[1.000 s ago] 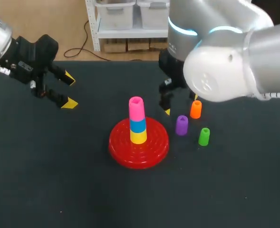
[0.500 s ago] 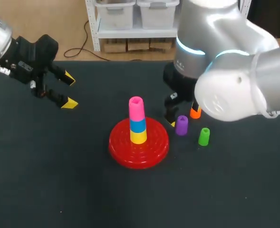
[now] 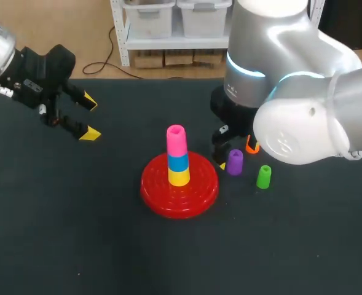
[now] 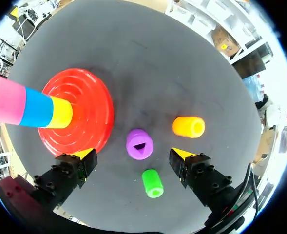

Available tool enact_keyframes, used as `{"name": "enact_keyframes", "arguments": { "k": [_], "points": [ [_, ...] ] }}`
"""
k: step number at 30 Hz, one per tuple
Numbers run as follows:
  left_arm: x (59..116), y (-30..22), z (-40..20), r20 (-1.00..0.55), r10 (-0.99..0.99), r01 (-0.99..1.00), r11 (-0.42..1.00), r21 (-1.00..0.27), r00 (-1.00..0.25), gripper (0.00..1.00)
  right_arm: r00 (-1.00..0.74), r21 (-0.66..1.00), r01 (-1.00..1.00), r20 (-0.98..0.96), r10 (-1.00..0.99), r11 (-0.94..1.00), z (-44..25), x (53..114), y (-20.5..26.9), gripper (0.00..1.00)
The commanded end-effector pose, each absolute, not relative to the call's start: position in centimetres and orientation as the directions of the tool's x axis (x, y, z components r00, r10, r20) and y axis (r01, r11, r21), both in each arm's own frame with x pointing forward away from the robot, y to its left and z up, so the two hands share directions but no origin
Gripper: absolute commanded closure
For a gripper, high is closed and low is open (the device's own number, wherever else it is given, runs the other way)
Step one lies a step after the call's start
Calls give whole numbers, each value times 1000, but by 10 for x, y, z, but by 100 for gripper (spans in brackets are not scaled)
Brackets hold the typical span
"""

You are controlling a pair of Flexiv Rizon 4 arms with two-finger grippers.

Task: Pick up and stack the cylinders on the red base in this order: pink,purple,orange,green

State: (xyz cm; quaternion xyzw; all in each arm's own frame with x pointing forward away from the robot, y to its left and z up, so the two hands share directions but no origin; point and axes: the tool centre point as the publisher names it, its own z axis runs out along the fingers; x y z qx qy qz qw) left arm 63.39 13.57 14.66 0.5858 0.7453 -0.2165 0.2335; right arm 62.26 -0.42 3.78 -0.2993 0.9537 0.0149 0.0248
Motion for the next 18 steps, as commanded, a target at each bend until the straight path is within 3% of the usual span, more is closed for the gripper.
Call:
{"name": "enact_keyframes", "arguments": {
  "k": [1,13,15,17,18],
  "points": [
    [634,136,147,-599,774,974,220,-50,-205,0,-821,24,-571,-53,-569,821,39,624,-4,0],
    [634,136,147,-599,774,974,220,-50,-205,0,-833,4,-551,-51,-550,834,35,631,-7,0],
    [634,136,147,-599,774,974,220,-50,-205,0,-831,3,-554,-44,-554,832,34,631,-6,13],
    [634,136,147,-599,774,974,220,-50,-205,0,-830,2,-557,-41,-556,831,33,631,-5,20],
    [634,136,147,-599,774,974,220,-50,-205,0,-830,3,-557,-39,-557,830,32,631,-5,36]
  ]
}}
